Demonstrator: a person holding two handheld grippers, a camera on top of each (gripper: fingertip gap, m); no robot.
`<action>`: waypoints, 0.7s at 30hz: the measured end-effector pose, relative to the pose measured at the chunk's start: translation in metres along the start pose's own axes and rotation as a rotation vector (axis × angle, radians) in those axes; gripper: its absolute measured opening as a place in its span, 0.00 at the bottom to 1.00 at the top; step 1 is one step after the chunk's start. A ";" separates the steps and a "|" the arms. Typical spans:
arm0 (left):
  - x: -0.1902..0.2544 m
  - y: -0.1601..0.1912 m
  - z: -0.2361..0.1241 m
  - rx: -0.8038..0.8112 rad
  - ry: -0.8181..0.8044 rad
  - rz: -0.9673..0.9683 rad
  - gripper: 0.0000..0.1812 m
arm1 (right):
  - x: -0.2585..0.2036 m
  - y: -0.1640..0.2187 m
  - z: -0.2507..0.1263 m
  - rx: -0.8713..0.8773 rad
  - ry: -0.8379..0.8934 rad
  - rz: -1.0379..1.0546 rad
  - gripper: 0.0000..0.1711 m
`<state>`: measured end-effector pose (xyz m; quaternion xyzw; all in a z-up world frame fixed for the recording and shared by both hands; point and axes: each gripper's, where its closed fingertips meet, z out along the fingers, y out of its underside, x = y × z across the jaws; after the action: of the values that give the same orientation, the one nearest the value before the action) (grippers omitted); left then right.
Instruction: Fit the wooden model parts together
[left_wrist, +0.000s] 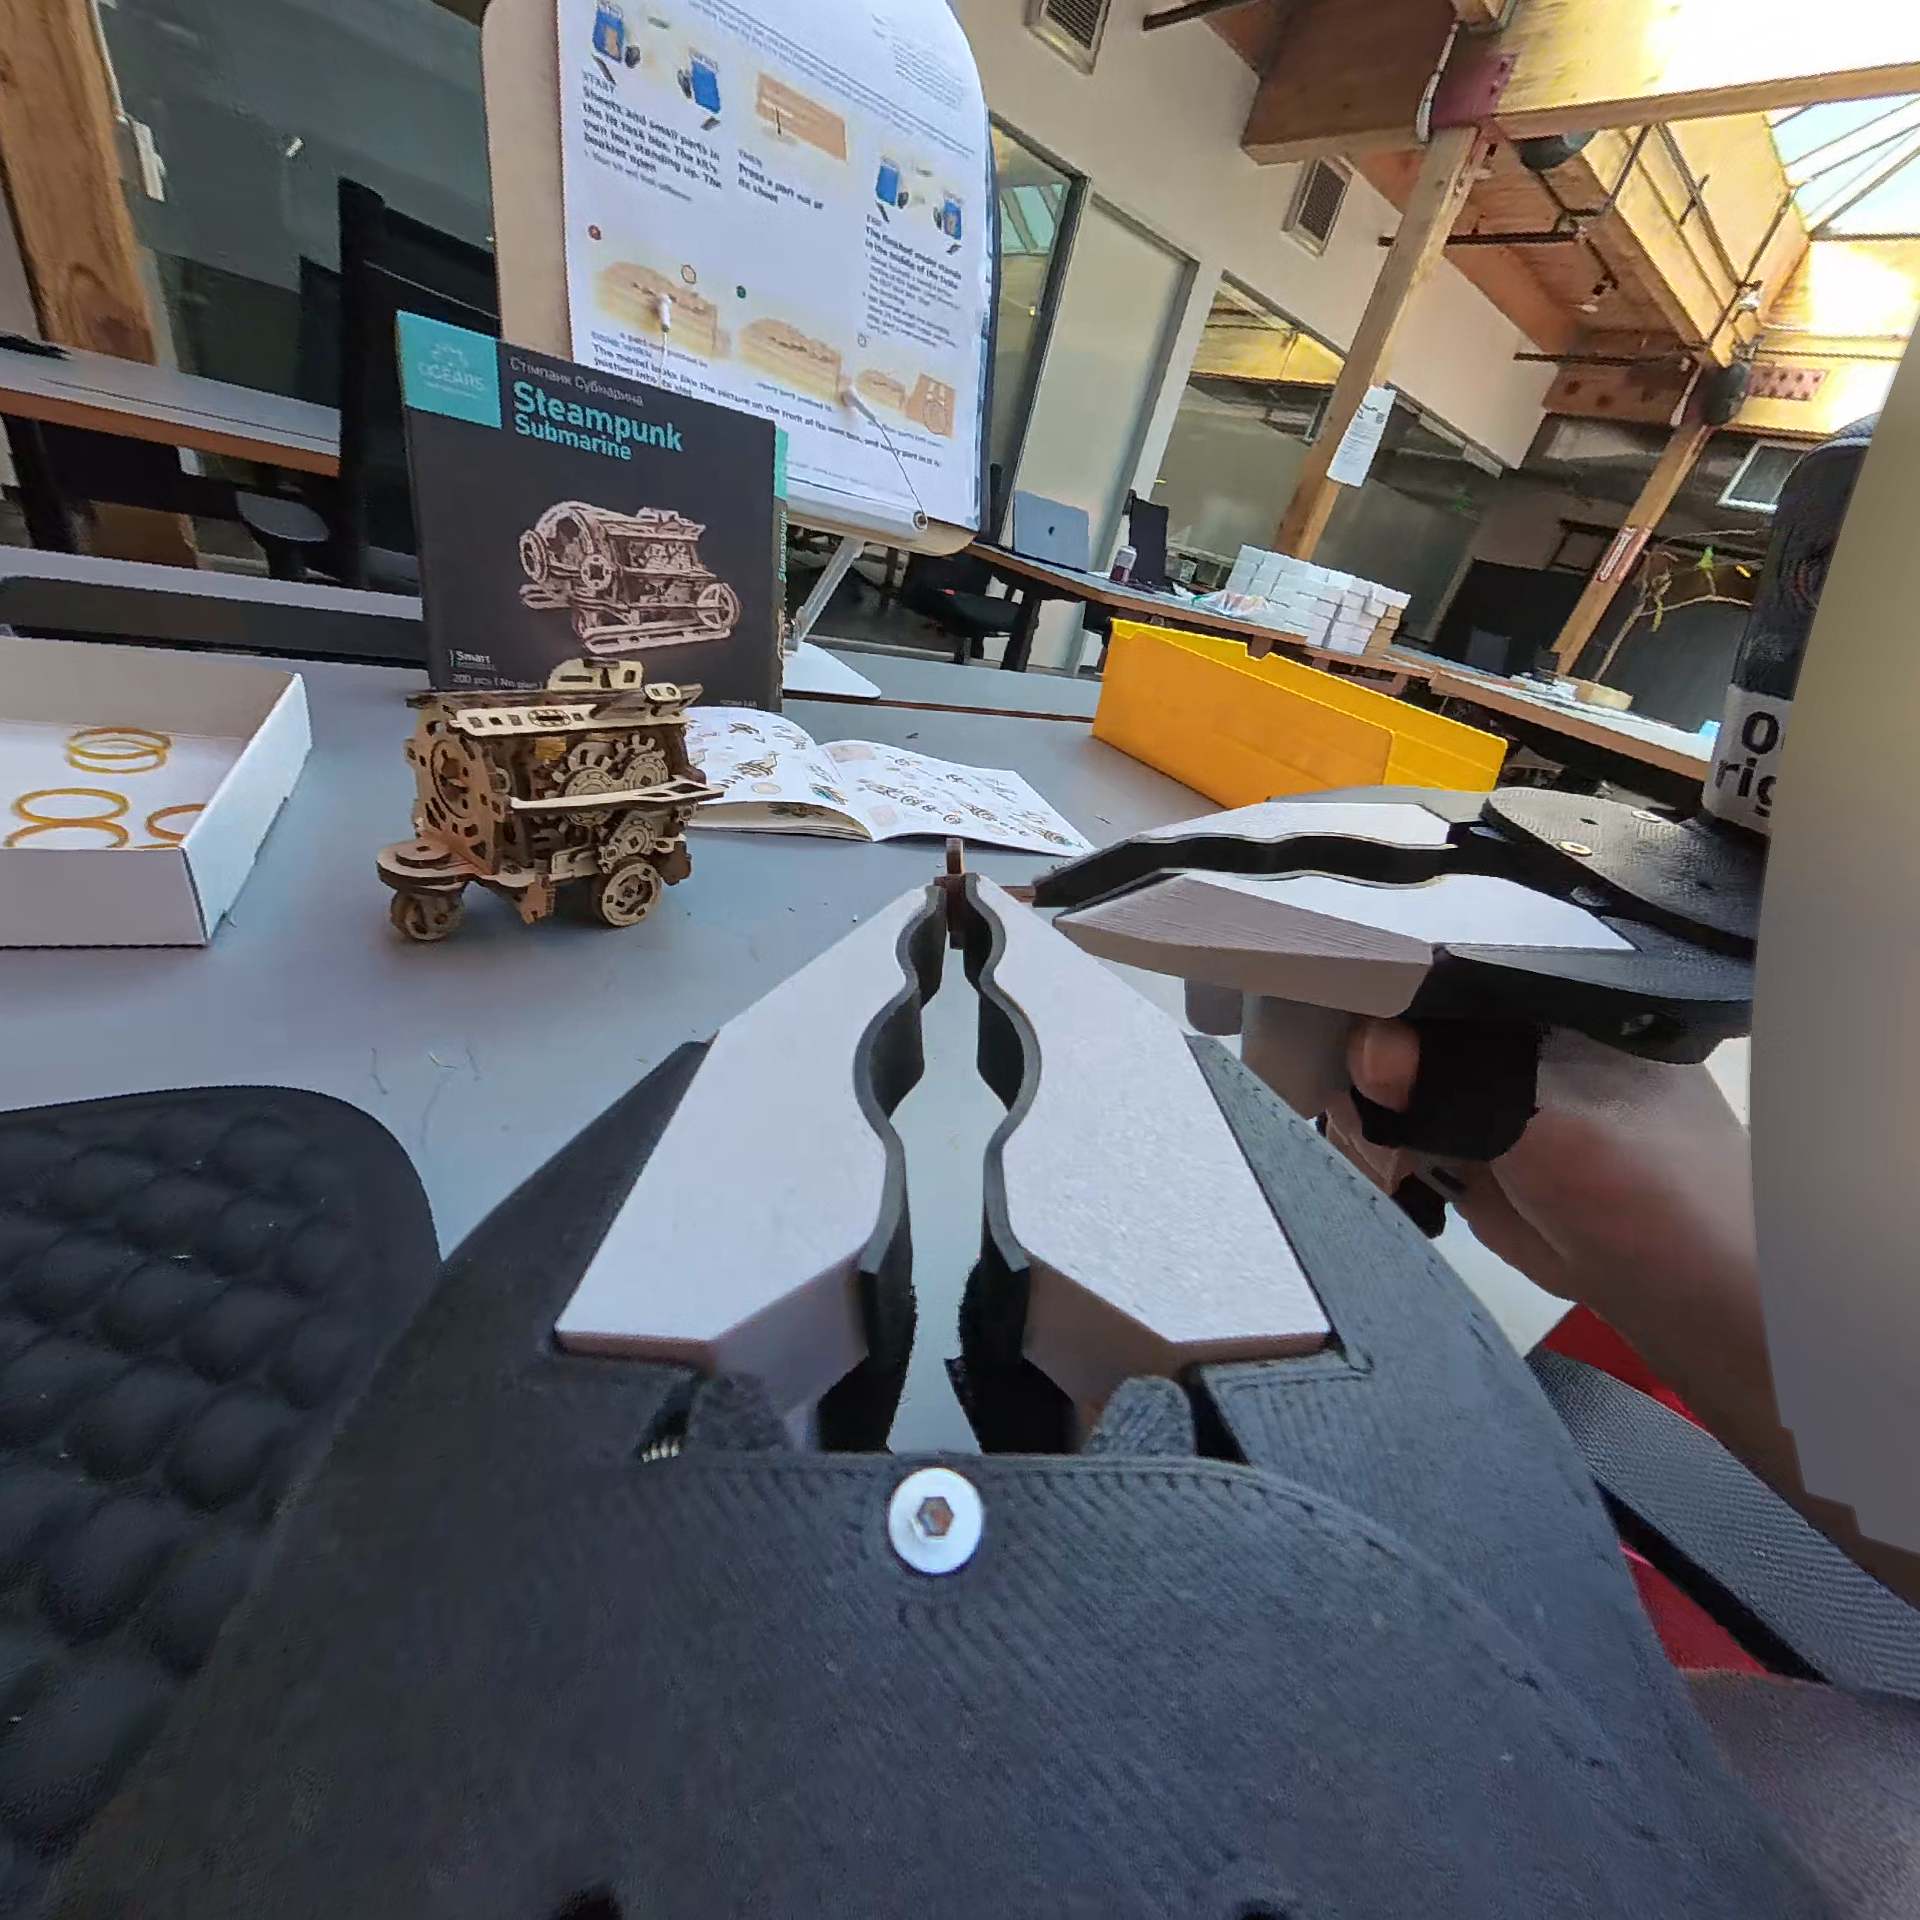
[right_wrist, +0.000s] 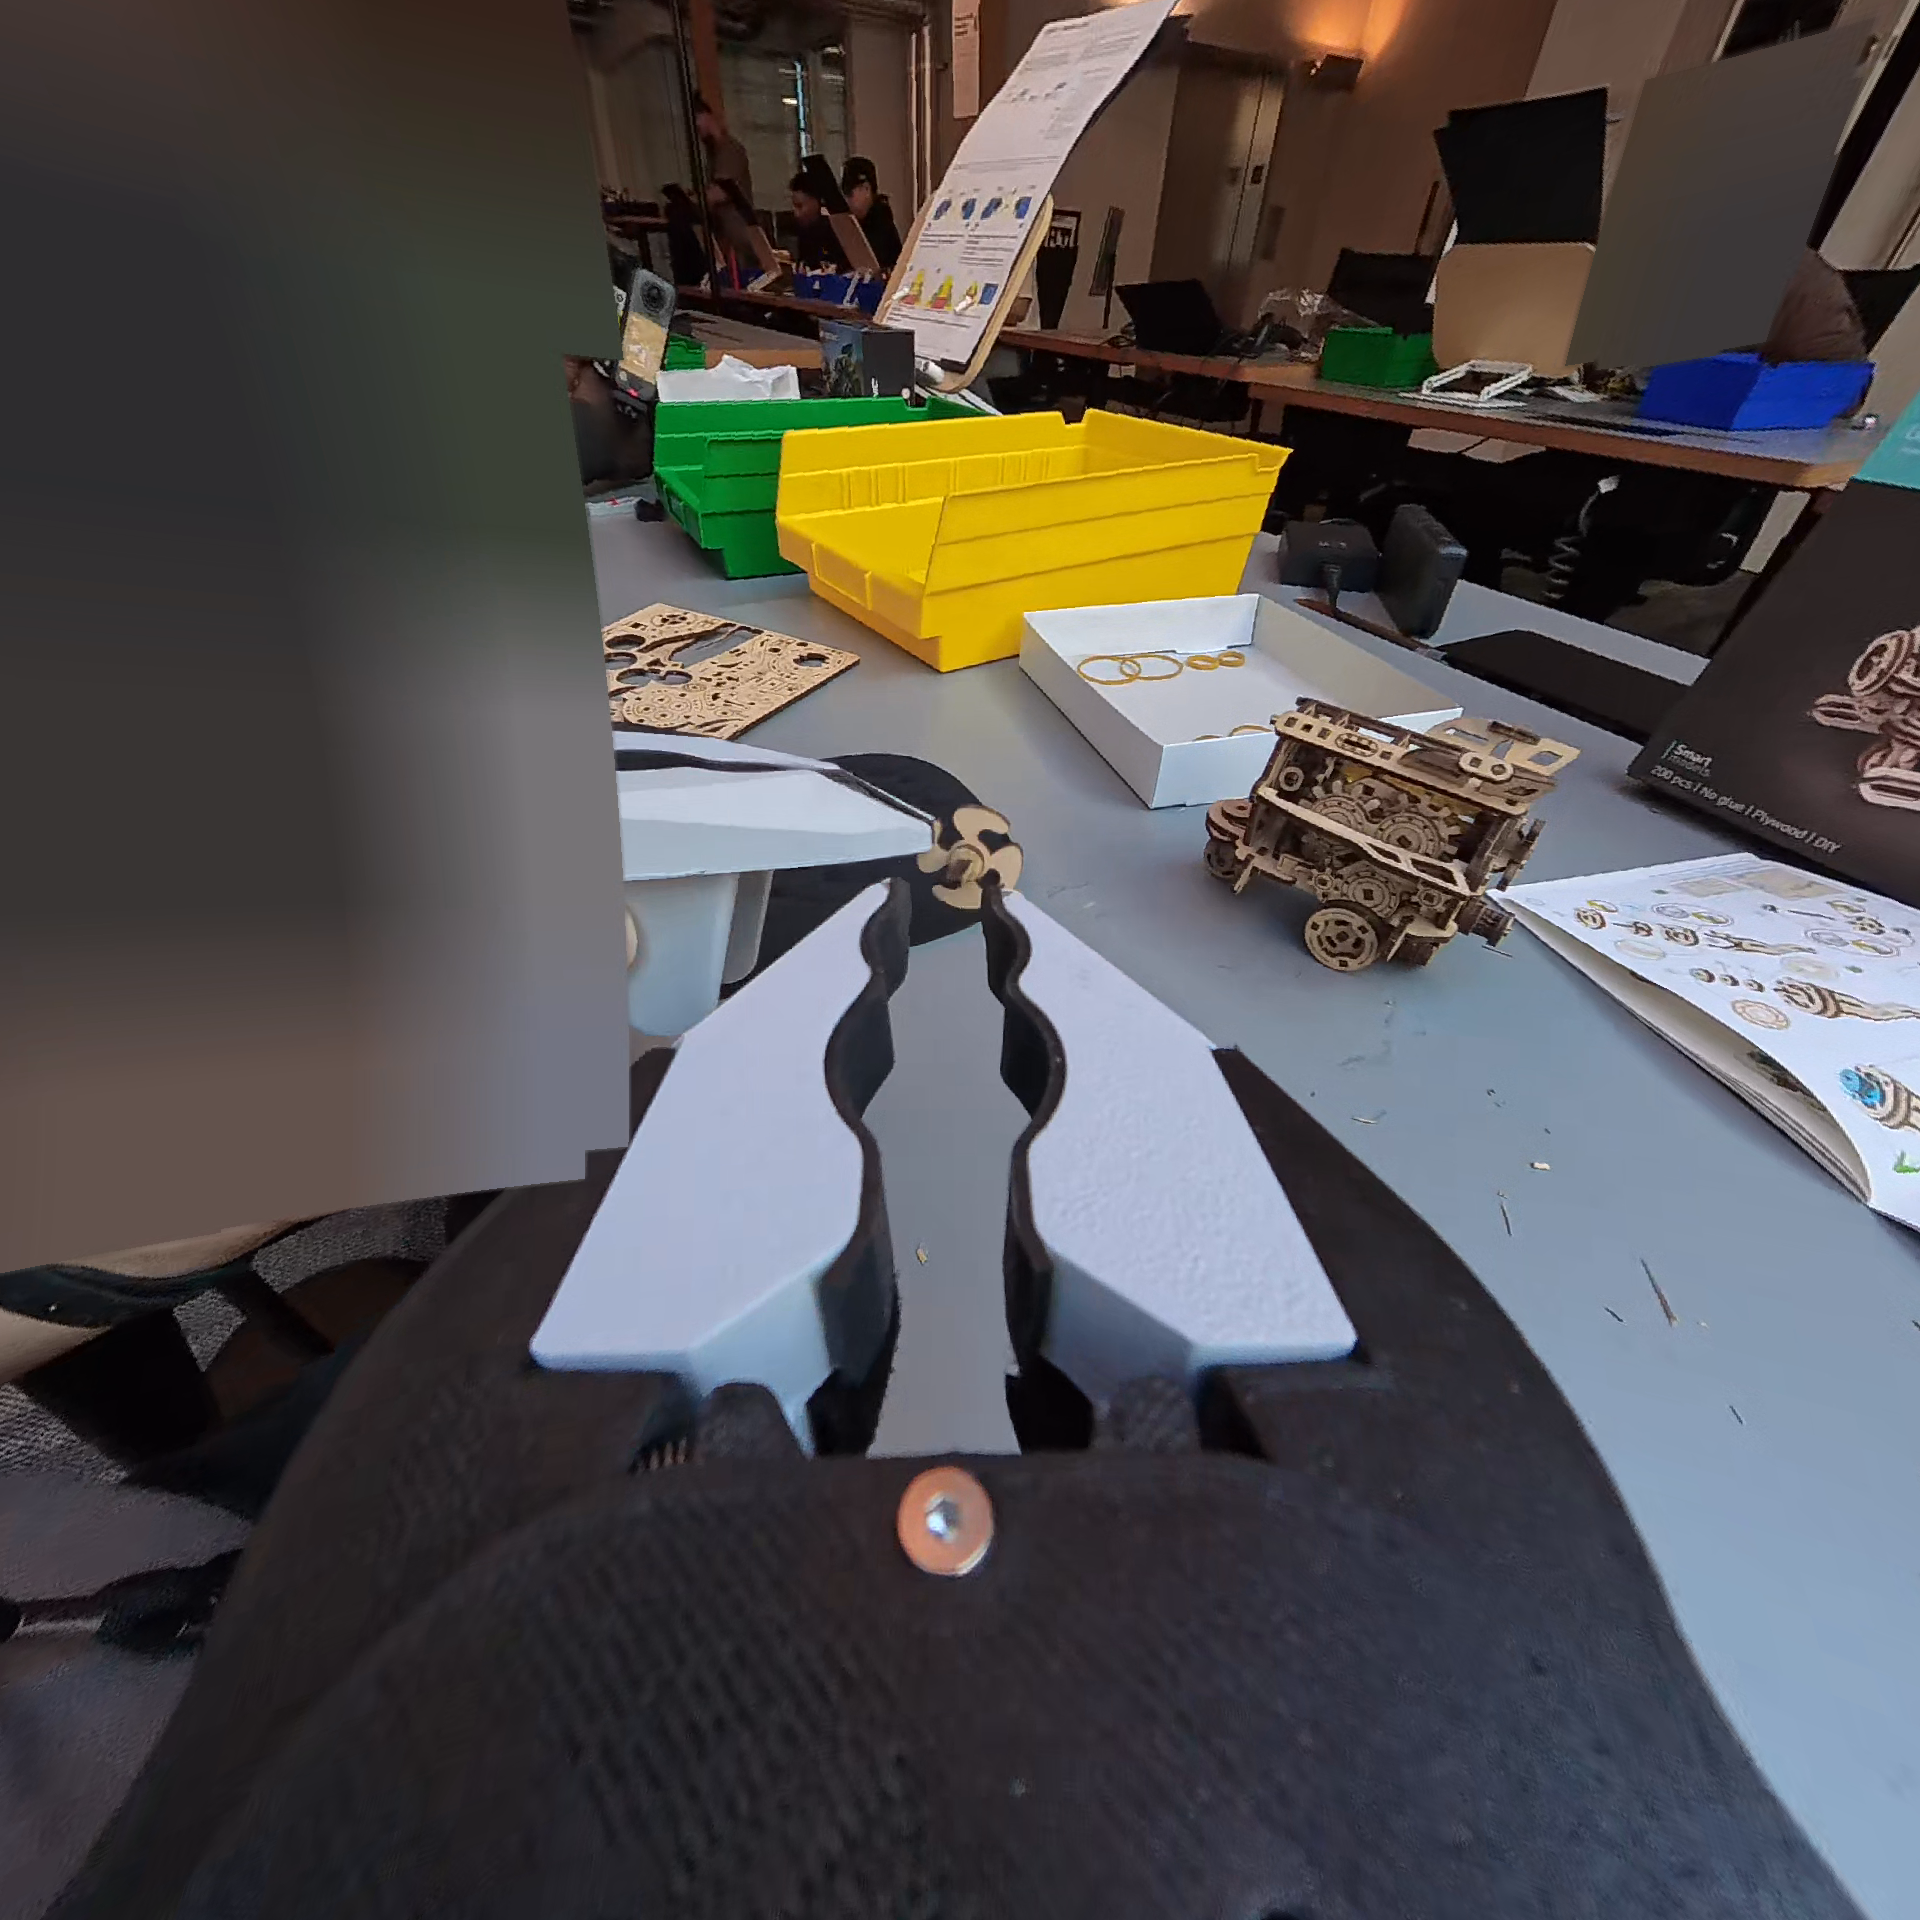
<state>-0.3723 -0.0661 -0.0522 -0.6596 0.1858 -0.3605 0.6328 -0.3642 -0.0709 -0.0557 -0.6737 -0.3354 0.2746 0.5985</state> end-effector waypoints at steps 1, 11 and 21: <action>0.000 -0.002 -0.001 0.011 -0.006 0.009 0.00 | 0.000 0.000 0.001 -0.002 0.002 0.002 0.06; -0.001 -0.005 -0.001 0.034 -0.022 0.031 0.00 | 0.002 -0.008 0.005 0.021 0.006 -0.011 0.04; 0.002 -0.003 -0.001 0.031 -0.012 0.026 0.00 | 0.003 -0.006 0.006 -0.006 0.010 -0.043 0.01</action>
<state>-0.3721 -0.0675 -0.0486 -0.6494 0.1848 -0.3512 0.6487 -0.3681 -0.0645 -0.0505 -0.6696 -0.3478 0.2571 0.6038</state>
